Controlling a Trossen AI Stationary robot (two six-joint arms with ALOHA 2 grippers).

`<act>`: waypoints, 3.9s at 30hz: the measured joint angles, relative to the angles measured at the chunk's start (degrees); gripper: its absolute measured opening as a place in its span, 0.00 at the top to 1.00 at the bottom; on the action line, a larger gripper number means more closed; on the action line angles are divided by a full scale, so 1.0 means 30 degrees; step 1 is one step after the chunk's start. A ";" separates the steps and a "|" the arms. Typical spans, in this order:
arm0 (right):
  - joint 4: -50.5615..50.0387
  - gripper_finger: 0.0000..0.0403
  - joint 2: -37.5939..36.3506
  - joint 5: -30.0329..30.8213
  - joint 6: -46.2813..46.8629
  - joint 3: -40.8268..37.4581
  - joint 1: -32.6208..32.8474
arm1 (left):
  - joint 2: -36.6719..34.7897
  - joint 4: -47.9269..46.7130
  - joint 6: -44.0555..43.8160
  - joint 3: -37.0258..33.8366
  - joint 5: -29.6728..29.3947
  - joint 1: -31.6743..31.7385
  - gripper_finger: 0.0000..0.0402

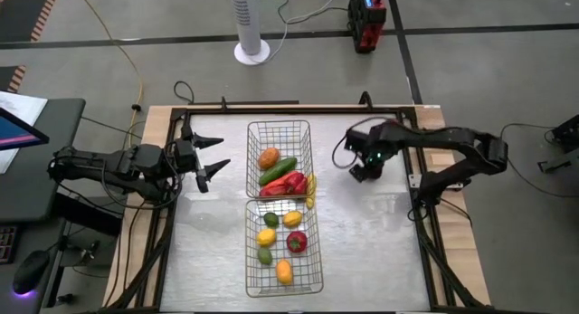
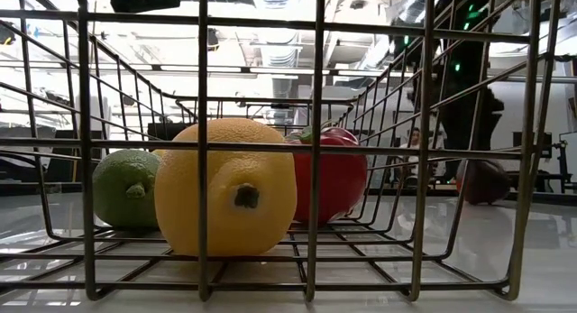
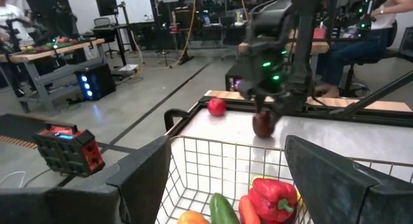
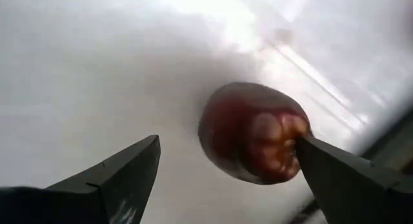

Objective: Sort produce into baskets
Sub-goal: Put the red apple into the bottom wire basket

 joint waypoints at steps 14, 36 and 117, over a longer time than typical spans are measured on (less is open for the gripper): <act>-0.1296 0.02 -0.0888 0.4515 0.4057 -0.0154 0.4139 | 0.0007 0.0015 -0.0401 0.0000 0.0015 -0.0007 0.27; 0.3115 0.03 -0.0888 0.1664 0.9610 -0.4669 0.8755 | 0.0007 0.0000 -0.0525 0.0007 0.0029 -0.0007 0.27; 0.1631 0.03 -0.0881 0.2291 1.5983 -0.4940 1.4029 | 0.0044 -0.0007 -0.0916 0.0007 0.0689 -0.0007 0.27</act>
